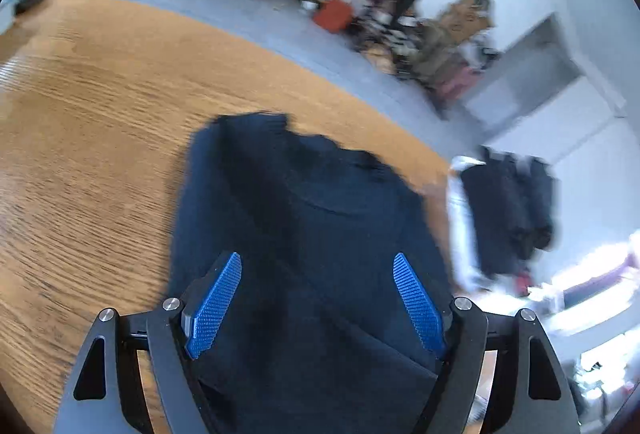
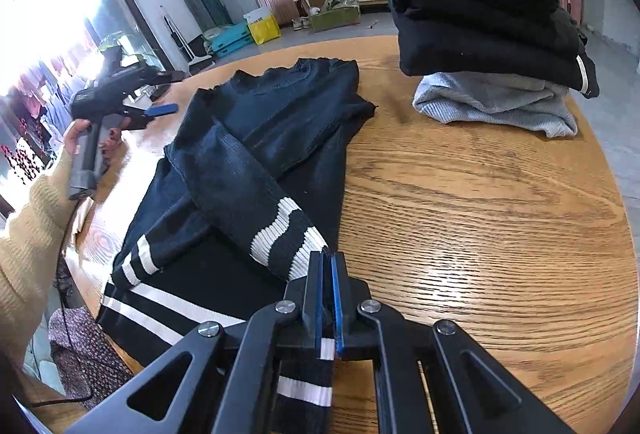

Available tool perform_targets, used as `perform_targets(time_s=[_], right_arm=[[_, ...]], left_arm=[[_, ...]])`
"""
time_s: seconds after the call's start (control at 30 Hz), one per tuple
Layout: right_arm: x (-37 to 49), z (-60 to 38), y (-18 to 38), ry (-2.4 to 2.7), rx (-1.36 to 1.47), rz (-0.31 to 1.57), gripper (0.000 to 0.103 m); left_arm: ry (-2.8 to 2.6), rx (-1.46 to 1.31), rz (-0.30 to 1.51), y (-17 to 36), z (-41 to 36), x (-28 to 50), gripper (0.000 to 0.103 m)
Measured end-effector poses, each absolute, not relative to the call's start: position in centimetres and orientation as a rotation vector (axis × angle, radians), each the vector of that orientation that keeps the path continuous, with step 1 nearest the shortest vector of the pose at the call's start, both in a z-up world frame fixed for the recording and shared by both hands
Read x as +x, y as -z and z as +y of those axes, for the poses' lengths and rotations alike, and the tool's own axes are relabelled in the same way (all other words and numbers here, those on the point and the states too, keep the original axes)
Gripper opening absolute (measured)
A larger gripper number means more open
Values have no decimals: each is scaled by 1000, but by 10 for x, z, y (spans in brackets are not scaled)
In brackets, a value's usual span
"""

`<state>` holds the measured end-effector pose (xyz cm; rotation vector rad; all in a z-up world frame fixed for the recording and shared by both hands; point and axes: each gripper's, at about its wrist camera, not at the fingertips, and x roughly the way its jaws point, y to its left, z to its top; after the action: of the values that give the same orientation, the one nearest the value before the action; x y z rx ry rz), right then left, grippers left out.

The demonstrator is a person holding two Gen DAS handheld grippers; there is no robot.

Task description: Fold clothes

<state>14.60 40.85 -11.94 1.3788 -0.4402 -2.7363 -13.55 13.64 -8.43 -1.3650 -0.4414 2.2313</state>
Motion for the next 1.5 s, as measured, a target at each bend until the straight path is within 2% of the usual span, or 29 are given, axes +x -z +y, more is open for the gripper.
perform_targets(time_s=[0.17,0.23,0.37,0.43,0.5,0.67,0.93,1.07,1.2,1.27,1.4,1.5], right_arm=[[147,404,115,2724,1357,-456,5],[147,402,113,2717,1354,-462,5],[144,403,112,2717,1355,-467,5],[142,404,113,2715,1359,-486,5],[141,405,115,2712,1364,-502,5],[143,403,115,2703,1361,-505,6],[140,404,115,2703,1370,-515,6],[141,403,115,2699,1369,-516,6],[143,402,116,2696,1372,-519,6],[143,403,118,2695,1372,-525,6],[143,407,124,2698,1403,-531,6],[145,410,125,2707,1402,-524,6]], left_arm=[[-2353,-1437,-390,119,121,-155,78],[-2376,-1451,-372,118,115,-157,78],[-2288,-1288,-535,95,105,-151,78],[-2225,-1253,-506,87,113,-149,78],[-2224,-1295,-461,90,118,-152,78],[-2116,-1404,-517,110,121,-156,78],[-2209,-1545,-149,115,141,-159,77],[-2311,-1538,254,118,156,-155,77],[-2342,-1493,165,106,155,-141,77],[-2343,-1430,181,92,162,-123,77],[-2303,-1250,554,71,203,-62,77],[-2230,-1232,632,72,220,-26,77]])
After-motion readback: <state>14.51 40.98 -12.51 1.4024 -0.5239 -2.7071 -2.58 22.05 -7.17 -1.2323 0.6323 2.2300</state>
